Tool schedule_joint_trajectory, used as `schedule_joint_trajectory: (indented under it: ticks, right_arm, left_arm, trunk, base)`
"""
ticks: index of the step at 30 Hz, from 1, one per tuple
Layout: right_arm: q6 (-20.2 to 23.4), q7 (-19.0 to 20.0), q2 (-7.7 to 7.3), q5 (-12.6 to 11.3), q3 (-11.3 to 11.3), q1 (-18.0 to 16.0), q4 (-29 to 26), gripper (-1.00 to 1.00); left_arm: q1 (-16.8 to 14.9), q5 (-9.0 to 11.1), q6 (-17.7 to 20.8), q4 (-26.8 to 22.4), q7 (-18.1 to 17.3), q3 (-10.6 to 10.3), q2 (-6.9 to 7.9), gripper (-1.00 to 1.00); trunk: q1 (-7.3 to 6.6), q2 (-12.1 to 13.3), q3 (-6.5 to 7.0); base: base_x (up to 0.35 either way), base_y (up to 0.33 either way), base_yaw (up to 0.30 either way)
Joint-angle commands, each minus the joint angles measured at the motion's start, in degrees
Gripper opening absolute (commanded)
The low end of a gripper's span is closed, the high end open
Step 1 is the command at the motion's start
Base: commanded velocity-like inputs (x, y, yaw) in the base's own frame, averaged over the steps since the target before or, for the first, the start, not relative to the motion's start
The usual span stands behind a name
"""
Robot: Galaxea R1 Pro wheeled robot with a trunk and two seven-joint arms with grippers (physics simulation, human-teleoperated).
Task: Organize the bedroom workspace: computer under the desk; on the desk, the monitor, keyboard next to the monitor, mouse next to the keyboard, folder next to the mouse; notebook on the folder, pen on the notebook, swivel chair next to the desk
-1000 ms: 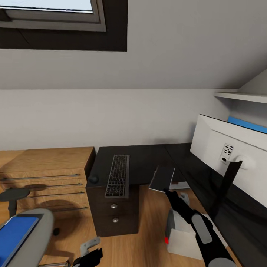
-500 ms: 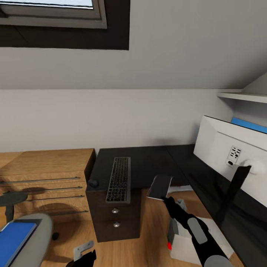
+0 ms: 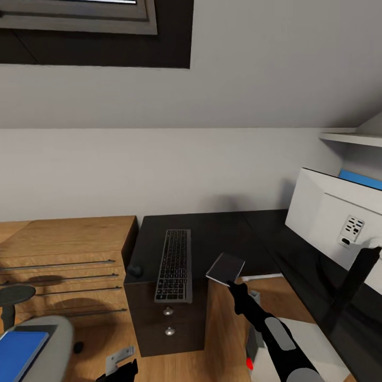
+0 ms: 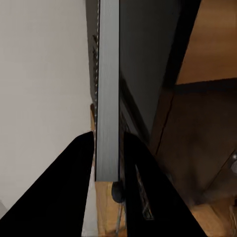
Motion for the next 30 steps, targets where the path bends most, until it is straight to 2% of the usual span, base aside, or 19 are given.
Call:
schedule_joint_trajectory:
  ticks: [1,2,5,14,20,30]
  right_arm:
    - [0.56,0.08,0.08,-0.82,-0.4,-0.05,0.13,-1.0]
    - [0.56,0.08,0.09,-1.69,-0.39,-0.05,0.37,-1.0]
    - [0.56,0.07,0.09,-2.19,-0.41,-0.05,0.52,-1.0]
    - [0.42,-0.01,-0.06,-2.51,-0.55,-0.05,0.62,-1.0]
    - [0.11,-0.12,-0.08,-2.36,-0.42,-0.05,0.74,-1.0]
    - [-0.05,-0.16,-0.08,-2.21,-0.13,-0.05,0.8,-1.0]
  left_arm:
    - [-0.04,0.29,0.17,-0.12,0.51,-0.36,0.1,1.0]
    - [-0.04,0.29,0.17,-0.11,0.5,-0.36,0.1,1.0]
    - [-0.03,0.28,0.14,-0.11,0.51,-0.36,0.11,1.0]
    - [-0.02,0.27,0.09,-0.11,0.49,-0.36,0.17,1.0]
    - [-0.05,0.48,0.09,-0.18,0.54,-0.05,0.24,1.0]
    - [-0.03,0.65,0.09,-0.27,0.51,-0.12,0.13,1.0]
  trunk:
    - [0.0,-0.04,-0.06]
    - [0.0,-0.04,-0.06]
    - [0.0,-0.04,-0.06]
    - [0.0,-0.04,-0.06]
    - [0.0,-0.04,-0.06]
    - [2.2,-4.05,-1.86]
  base:
    - [0.018,0.01,0.0]
    - [0.009,0.005,0.0]
    - [0.042,0.003,0.0]
    - [0.222,0.001,0.0]
    - [0.051,0.0,0.0]
    - [0.003,0.0,0.0]
